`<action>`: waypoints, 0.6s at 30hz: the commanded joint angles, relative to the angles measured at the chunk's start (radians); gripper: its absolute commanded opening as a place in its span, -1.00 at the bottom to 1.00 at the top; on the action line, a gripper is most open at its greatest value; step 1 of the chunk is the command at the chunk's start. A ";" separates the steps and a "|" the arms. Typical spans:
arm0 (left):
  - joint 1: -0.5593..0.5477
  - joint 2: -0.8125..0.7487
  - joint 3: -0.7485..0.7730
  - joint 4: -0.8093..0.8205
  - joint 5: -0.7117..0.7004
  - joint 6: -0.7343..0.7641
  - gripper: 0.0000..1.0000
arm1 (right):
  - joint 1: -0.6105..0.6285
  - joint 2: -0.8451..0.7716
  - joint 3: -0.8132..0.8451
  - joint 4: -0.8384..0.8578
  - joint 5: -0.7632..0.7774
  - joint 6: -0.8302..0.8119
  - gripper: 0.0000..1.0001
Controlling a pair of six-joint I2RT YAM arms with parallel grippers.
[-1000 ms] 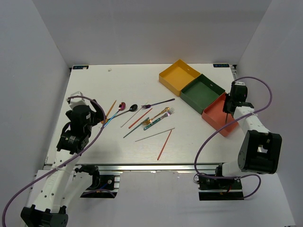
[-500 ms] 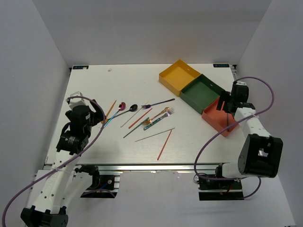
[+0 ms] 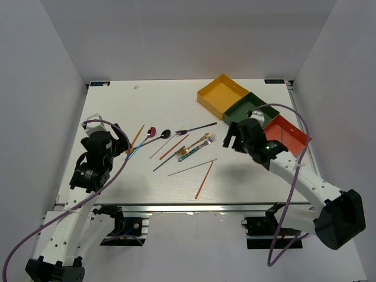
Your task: Sort the eating utensils into containers
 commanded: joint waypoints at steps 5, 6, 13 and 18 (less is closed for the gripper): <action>-0.004 -0.009 0.006 0.015 -0.005 0.002 0.96 | 0.405 0.194 0.035 -0.126 0.253 0.426 0.79; -0.004 -0.009 0.006 0.017 -0.004 0.002 0.96 | 0.434 0.228 0.075 -0.141 0.290 0.451 0.79; -0.004 -0.023 0.004 0.017 0.005 0.002 0.96 | 0.591 0.535 0.288 -0.400 0.385 0.678 0.76; -0.015 -0.044 0.000 0.017 0.002 0.002 0.96 | 0.653 0.624 0.333 -0.463 0.367 0.759 0.61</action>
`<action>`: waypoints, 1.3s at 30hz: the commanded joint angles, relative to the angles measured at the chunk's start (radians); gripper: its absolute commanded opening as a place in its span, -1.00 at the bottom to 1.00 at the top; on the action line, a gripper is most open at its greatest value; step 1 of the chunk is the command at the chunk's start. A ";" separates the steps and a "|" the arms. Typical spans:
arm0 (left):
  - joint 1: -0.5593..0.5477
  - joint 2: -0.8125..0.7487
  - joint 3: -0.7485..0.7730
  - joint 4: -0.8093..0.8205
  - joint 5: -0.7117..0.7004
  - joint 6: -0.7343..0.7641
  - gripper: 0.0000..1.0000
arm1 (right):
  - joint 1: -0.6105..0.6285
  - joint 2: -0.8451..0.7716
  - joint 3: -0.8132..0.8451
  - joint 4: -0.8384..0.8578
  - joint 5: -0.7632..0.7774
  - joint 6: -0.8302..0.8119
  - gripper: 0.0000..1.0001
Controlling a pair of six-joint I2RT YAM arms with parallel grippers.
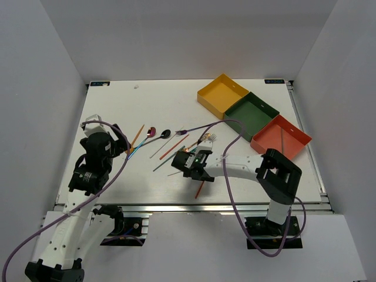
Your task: Sort the eating utensils into containers
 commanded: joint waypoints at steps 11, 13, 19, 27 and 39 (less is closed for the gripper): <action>-0.021 -0.039 0.001 0.017 -0.007 0.001 0.96 | 0.027 0.005 -0.180 0.073 -0.049 0.152 0.08; -0.021 -0.037 0.001 0.015 -0.010 -0.001 0.96 | 0.027 0.019 -0.184 0.050 -0.046 0.185 -0.12; -0.023 -0.033 0.001 0.015 -0.012 -0.002 0.96 | 0.023 -0.058 -0.269 0.056 -0.040 0.222 -0.73; -0.023 -0.034 0.000 0.014 -0.018 -0.002 0.96 | 0.006 -0.301 -0.310 -0.110 0.068 0.293 -1.00; -0.023 -0.026 0.001 0.015 -0.008 -0.001 0.96 | -0.627 -0.874 -0.387 0.339 -0.049 -0.962 -1.00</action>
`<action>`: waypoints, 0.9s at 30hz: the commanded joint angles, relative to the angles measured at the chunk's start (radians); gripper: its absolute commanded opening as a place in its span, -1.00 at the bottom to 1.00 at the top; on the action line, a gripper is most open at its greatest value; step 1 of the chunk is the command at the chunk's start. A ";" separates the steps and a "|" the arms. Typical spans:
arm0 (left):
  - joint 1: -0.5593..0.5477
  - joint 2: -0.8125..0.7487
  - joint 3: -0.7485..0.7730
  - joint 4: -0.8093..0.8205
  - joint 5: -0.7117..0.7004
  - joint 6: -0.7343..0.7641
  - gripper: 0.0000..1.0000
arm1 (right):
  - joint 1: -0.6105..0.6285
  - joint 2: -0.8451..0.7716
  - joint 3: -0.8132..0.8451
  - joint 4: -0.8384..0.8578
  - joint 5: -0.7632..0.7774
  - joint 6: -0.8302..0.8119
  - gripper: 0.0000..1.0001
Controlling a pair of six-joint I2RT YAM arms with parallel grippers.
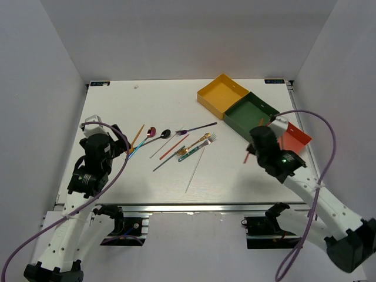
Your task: Sort the eating utensils into containers
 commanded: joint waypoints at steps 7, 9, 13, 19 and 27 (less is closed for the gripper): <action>-0.009 0.015 0.001 0.015 0.002 0.000 0.96 | -0.553 0.117 0.025 0.440 -0.345 -0.982 -1.00; -0.014 0.018 0.000 0.014 0.003 0.000 0.96 | -0.678 0.249 0.091 0.366 -0.425 -0.946 -1.00; -0.017 0.023 0.000 0.015 0.003 0.001 0.96 | -0.708 0.367 0.168 0.320 -0.478 -0.907 -1.00; -0.021 0.034 0.003 0.015 0.011 0.003 0.96 | -0.737 0.487 0.127 0.343 -0.385 -0.910 -1.00; -0.025 0.026 0.000 0.018 0.011 0.003 0.96 | -0.737 0.509 0.099 0.360 -0.351 -0.858 -0.31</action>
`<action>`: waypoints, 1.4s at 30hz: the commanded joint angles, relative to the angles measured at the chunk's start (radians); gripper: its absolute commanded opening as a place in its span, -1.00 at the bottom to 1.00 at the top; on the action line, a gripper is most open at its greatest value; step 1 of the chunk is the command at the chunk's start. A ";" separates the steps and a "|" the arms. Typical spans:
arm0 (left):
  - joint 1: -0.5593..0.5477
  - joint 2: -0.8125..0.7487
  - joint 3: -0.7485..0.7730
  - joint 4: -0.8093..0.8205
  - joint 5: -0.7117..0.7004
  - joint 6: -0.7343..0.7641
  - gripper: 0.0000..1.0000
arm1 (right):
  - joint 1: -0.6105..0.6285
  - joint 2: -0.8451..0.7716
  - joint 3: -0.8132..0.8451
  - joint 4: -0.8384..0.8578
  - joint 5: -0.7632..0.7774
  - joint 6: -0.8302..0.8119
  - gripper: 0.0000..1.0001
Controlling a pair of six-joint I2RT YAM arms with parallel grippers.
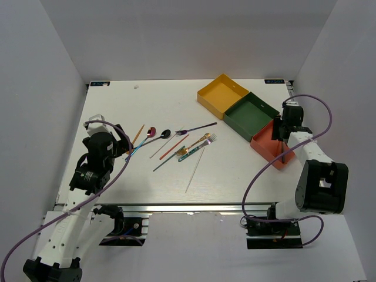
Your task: Sort the eating utensils into containers
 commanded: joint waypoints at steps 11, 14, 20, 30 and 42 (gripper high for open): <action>-0.005 -0.006 0.001 0.020 0.006 0.004 0.96 | 0.211 -0.154 0.166 -0.183 0.112 0.340 0.79; -0.005 -0.001 0.000 0.020 0.004 0.004 0.96 | 0.432 -0.165 0.196 -0.246 0.152 0.504 0.79; -0.005 0.014 0.003 0.017 0.003 0.004 0.96 | 0.830 -0.070 0.167 -0.211 0.368 0.761 0.79; -0.007 -0.011 0.000 0.017 0.003 0.002 0.96 | 0.977 0.351 0.364 -0.368 0.413 1.068 0.57; -0.013 -0.040 -0.002 0.019 0.003 0.002 0.96 | 0.977 0.463 0.324 -0.237 0.301 1.086 0.03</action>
